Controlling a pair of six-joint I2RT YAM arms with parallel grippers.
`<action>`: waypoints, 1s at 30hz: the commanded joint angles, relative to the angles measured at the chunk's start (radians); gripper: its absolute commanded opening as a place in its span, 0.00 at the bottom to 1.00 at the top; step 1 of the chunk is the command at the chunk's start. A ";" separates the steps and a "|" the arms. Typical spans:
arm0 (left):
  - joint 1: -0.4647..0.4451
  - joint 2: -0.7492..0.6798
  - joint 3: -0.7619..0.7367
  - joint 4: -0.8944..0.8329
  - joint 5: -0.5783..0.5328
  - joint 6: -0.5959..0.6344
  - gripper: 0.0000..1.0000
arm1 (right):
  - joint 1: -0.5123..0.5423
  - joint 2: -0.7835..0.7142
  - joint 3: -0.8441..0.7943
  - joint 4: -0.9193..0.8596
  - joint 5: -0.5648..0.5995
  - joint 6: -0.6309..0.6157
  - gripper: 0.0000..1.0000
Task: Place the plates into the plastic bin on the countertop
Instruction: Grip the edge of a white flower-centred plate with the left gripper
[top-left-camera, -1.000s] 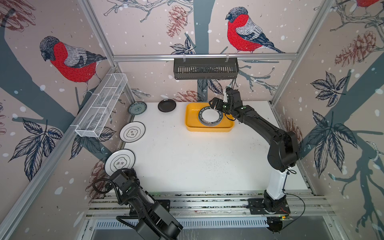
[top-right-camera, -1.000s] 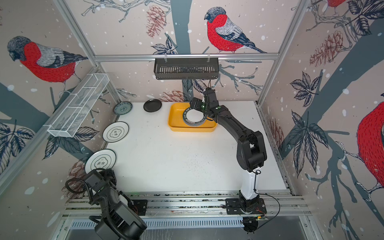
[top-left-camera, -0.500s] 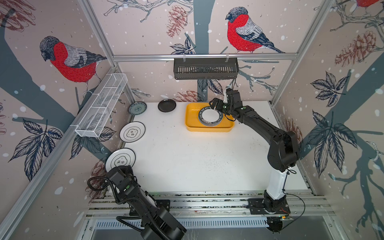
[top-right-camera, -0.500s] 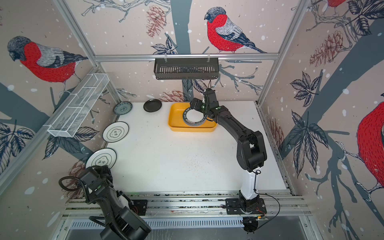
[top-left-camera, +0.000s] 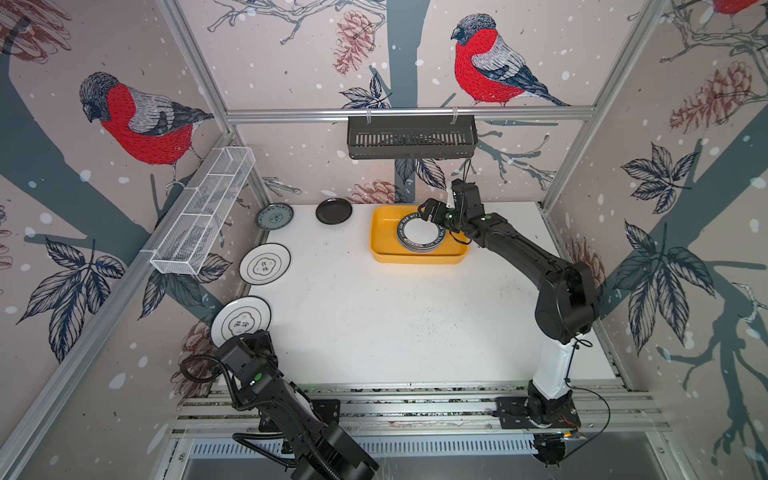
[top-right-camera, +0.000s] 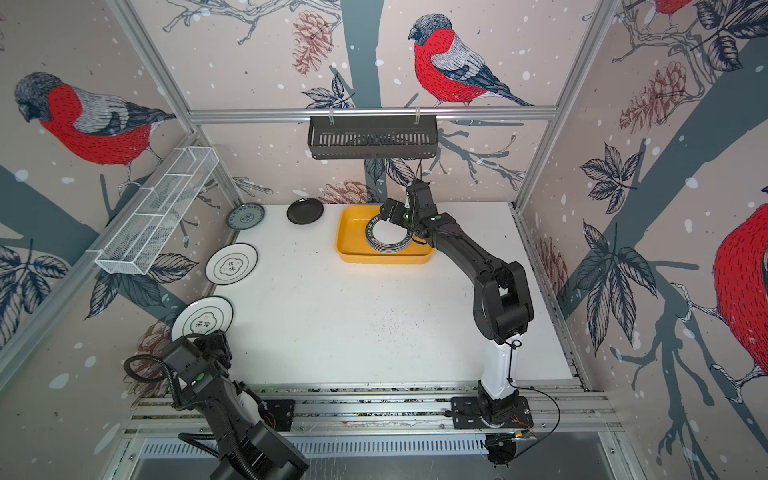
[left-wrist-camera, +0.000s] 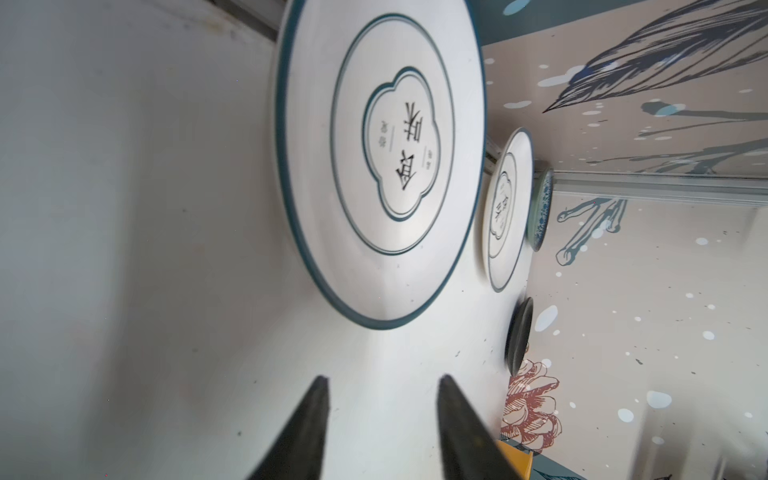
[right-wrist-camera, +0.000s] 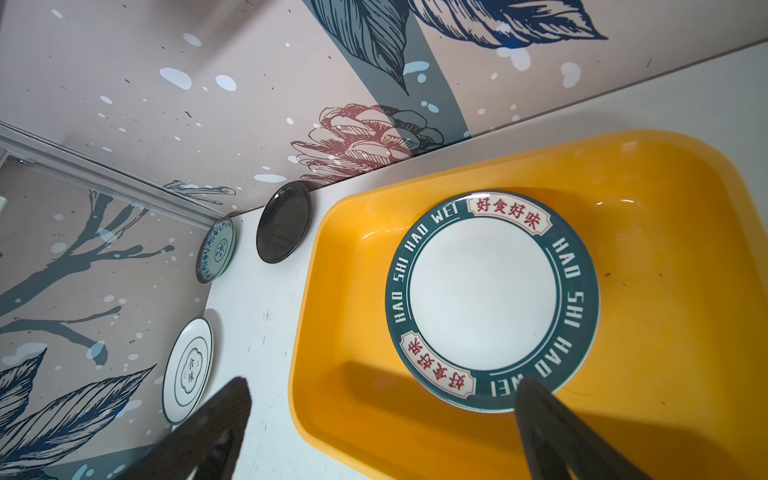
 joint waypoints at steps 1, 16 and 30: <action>0.003 0.021 -0.008 0.007 -0.052 0.015 0.79 | -0.002 -0.007 0.002 0.012 -0.007 -0.001 1.00; 0.036 0.283 -0.070 0.312 -0.098 0.039 0.86 | -0.010 0.027 0.075 -0.034 0.014 -0.012 1.00; 0.056 0.330 -0.112 0.488 -0.074 0.051 0.34 | -0.019 0.070 0.126 -0.057 0.006 -0.009 1.00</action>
